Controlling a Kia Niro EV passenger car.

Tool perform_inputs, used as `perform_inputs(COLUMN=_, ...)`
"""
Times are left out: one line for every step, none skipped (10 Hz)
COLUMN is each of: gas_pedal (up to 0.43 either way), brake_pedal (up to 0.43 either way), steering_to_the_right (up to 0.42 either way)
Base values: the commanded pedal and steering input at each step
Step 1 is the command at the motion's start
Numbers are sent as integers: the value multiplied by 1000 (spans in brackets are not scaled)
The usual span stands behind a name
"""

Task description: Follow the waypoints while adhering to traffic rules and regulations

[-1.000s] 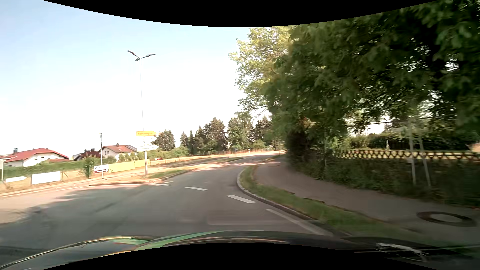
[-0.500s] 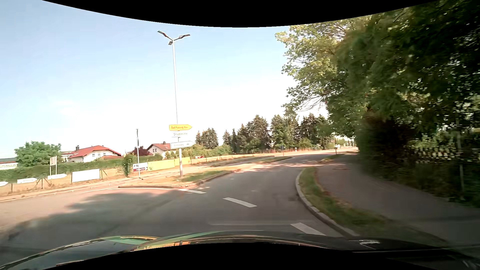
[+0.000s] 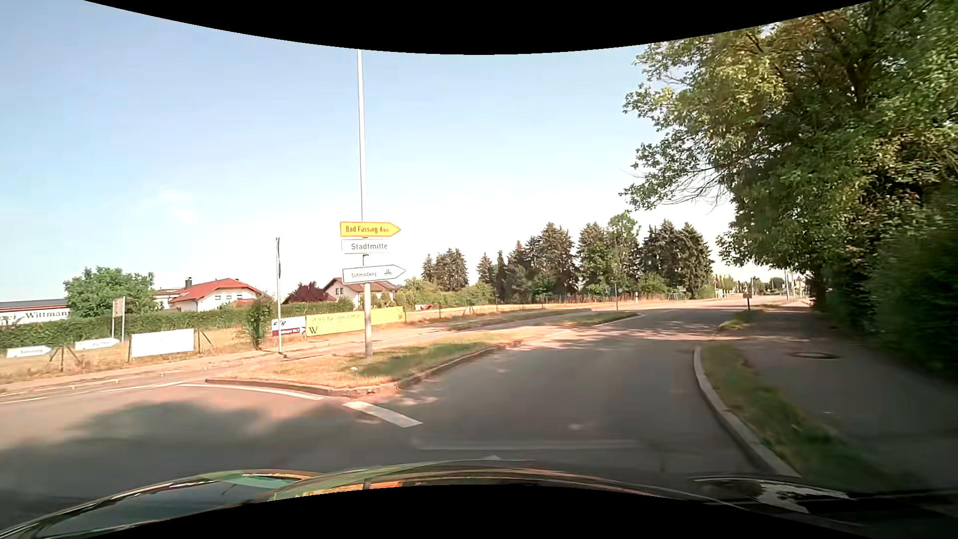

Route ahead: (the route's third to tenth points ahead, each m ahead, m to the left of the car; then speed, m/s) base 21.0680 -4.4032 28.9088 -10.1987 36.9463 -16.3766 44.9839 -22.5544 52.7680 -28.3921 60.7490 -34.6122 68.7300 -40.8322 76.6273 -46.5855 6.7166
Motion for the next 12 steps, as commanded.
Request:
perform_inputs(gas_pedal=157, brake_pedal=0, steering_to_the_right=94)
perform_inputs(gas_pedal=169, brake_pedal=0, steering_to_the_right=133)
perform_inputs(gas_pedal=169, brake_pedal=0, steering_to_the_right=167)
perform_inputs(gas_pedal=177, brake_pedal=0, steering_to_the_right=186)
perform_inputs(gas_pedal=197, brake_pedal=0, steering_to_the_right=191)
perform_inputs(gas_pedal=220, brake_pedal=0, steering_to_the_right=196)
perform_inputs(gas_pedal=220, brake_pedal=0, steering_to_the_right=204)
perform_inputs(gas_pedal=220, brake_pedal=0, steering_to_the_right=215)
perform_inputs(gas_pedal=228, brake_pedal=0, steering_to_the_right=219)
perform_inputs(gas_pedal=248, brake_pedal=0, steering_to_the_right=218)
perform_inputs(gas_pedal=268, brake_pedal=0, steering_to_the_right=215)
perform_inputs(gas_pedal=280, brake_pedal=0, steering_to_the_right=210)
